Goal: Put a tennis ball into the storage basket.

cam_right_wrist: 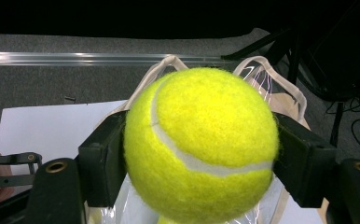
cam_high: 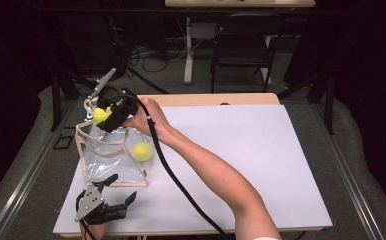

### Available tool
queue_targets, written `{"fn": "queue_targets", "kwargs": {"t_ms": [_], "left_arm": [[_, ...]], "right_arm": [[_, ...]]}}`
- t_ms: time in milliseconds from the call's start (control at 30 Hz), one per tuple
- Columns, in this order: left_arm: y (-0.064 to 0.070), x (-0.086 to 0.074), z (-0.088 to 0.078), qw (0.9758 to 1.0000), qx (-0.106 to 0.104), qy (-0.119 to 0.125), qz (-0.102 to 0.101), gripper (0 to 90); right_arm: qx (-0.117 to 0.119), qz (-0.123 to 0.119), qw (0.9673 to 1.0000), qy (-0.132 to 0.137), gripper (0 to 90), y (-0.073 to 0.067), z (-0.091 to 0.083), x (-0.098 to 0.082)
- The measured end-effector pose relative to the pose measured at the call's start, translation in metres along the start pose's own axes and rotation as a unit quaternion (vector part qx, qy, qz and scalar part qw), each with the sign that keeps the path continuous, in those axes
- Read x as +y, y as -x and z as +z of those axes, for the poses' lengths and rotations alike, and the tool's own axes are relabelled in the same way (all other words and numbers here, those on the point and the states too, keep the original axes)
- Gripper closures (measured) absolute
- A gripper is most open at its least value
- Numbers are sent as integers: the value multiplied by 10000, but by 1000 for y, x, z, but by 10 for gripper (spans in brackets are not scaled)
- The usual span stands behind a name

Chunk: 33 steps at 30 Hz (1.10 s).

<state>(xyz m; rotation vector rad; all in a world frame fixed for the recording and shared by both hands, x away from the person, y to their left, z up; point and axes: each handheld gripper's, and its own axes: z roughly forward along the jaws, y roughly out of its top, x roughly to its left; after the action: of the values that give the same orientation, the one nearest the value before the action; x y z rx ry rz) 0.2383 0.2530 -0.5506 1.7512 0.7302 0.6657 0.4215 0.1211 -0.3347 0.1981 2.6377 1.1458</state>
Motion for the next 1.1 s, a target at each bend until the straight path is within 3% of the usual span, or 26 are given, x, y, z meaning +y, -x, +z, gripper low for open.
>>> {"fn": "queue_targets", "kwargs": {"t_ms": [400,1100], "left_arm": [[0,0,0,10000,-16,6,-15,157],[1,0,0,10000,-31,11,-18,157]], "right_arm": [[127,143,9997,-141,263,3,12,-11],[197,115,9991,-354,263,-1,22,-16]]}}
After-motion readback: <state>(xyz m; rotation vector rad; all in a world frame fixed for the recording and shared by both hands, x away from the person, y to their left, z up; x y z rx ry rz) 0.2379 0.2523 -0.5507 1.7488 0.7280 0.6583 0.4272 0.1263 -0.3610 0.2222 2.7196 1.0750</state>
